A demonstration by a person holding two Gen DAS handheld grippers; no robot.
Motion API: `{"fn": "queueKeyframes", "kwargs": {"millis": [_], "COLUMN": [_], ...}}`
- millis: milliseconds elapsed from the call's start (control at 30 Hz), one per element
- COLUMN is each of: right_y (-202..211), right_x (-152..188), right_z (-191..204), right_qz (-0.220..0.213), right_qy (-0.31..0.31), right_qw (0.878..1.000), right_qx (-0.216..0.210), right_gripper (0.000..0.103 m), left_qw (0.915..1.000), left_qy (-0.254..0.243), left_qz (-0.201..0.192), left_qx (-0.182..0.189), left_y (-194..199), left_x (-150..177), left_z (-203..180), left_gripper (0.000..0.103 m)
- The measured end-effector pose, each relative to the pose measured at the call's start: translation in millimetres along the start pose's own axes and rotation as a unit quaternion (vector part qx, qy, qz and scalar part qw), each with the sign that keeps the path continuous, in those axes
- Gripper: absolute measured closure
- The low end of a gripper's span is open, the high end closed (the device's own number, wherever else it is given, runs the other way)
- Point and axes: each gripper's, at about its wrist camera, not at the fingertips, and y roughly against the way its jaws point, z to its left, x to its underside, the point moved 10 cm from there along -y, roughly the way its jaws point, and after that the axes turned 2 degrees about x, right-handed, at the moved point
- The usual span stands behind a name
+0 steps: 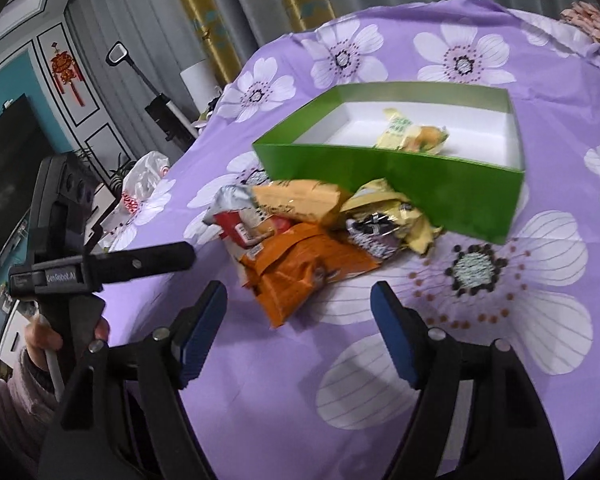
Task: Organize snacks
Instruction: 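Withdraw both tools from the box toward the remaining snack pile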
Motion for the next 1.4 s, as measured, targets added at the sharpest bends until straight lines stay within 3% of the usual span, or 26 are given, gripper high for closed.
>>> {"fn": "queueKeyframes", "kwargs": {"millis": [400, 967, 1400], "right_y": [-13.5, -17.3, -20.5], "right_x": [8.4, 10.6, 11.1], "right_z": [7.1, 12.2, 11.3], "right_qz": [0.016, 0.021, 0.023], "right_qy": [-0.001, 0.001, 0.002], "right_qw": [1.000, 1.000, 1.000], "right_qx": [-0.008, -0.012, -0.010], "right_gripper": [0.028, 0.028, 0.028], "left_qw": [0.9994, 0.9993, 0.9987], "left_qy": [-0.030, -0.030, -0.025], "left_qz": [0.015, 0.023, 0.031], "left_qx": [-0.001, 0.003, 0.032], "left_y": [-23.6, -27.8, -32.6], "left_x": [-4.5, -1.7, 1.2], "left_z": [-22.8, -24.9, -33.9], "left_gripper": [0.007, 0.007, 0.007]}}
